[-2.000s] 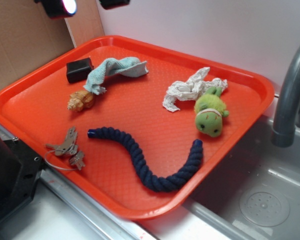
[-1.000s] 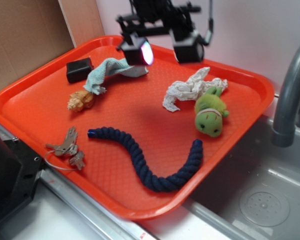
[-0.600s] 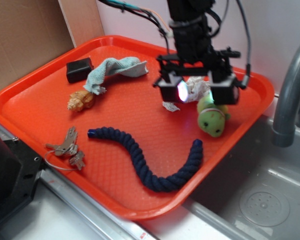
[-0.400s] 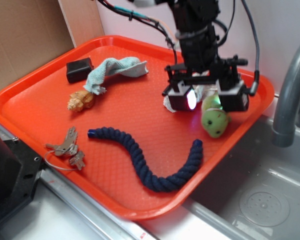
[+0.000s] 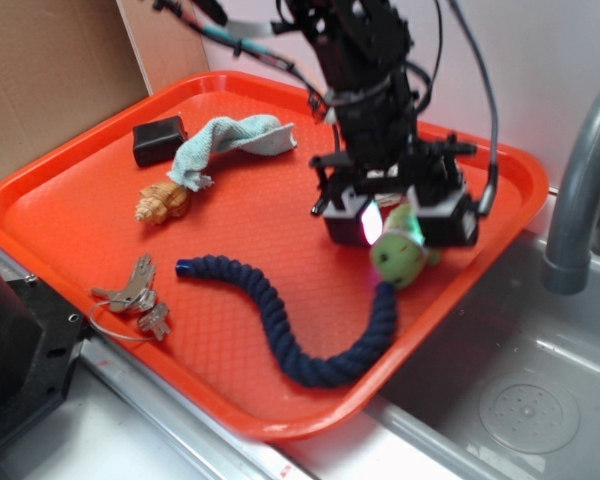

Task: Grab the green animal.

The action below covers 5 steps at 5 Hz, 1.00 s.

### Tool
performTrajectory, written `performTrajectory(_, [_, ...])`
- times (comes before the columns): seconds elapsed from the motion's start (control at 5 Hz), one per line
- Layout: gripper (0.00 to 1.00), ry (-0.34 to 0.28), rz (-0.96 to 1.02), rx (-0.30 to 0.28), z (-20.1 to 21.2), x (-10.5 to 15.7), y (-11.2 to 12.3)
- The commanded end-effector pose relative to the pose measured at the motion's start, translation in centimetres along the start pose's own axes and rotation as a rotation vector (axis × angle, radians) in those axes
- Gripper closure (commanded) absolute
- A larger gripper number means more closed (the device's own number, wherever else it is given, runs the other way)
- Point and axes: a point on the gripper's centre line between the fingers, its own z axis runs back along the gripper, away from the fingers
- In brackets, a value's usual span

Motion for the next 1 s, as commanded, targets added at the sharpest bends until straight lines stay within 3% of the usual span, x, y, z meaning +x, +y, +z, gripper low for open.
performTrajectory(0.0, [1.00,0.024,-0.032,0.110,-0.3,-4.6,1.5])
performTrajectory(0.2, [1.00,-0.003,-0.120,0.145,6.1,1.1,3.5])
performTrajectory(0.4, [1.00,-0.131,-0.146,0.190,13.1,4.2,5.4])
performTrajectory(0.6, [1.00,-0.136,-0.022,0.288,19.3,4.4,8.4])
performTrajectory(0.8, [1.00,-0.205,-0.021,0.318,22.2,3.6,9.3])
